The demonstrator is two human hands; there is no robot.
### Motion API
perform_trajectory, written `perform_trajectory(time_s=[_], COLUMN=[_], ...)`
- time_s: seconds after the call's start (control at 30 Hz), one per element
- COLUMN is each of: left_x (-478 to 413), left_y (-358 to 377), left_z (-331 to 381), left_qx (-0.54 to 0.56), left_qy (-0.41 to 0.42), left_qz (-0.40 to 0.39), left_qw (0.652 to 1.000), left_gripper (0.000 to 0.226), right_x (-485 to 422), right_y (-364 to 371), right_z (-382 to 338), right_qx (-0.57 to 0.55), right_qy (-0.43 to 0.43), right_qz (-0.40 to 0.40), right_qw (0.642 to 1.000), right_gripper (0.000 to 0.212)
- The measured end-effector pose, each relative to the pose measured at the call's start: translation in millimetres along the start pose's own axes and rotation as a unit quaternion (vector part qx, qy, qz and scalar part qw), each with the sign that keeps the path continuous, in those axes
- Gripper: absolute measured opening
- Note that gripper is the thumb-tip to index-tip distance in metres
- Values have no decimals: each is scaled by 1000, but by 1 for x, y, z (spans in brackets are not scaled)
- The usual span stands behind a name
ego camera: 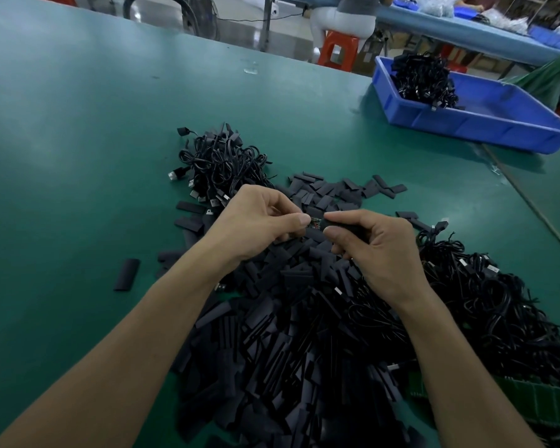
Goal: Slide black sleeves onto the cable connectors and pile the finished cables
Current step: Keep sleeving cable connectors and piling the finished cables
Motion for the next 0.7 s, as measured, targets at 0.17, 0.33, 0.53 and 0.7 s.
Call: perform_trajectory(time_s=[0.17,0.33,0.53,0.7], left_x=[-1,-2,0,0], left_y=[2,2,4,6], left_z=[-1,-3,0,2], left_qx=[47,80,66,46], left_qy=[-7,-10,9,21], left_qz=[-28,-44,-60,-67], left_qw=[998,996,996,996], left_gripper=[5,4,4,7], right_x=[0,2,2,2], right_y=[0,1,1,3], right_z=[2,1,-1,-1], right_qx=[-16,-17,-39,-46], right_qy=[-5,-14,-13,-6], right_qz=[6,14,6,-5], right_qw=[1000,1000,999,999], right_gripper=[26,28,21,22])
Point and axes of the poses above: each hand's wrist, its own x-axis away from the middle knuckle, its own y-axis out of the palm, z = x × y, the point moved 5 cm from there along -x, towards the middle knuckle, and after that the axes turned 9 degrees about -z, right-handed, at the moved point
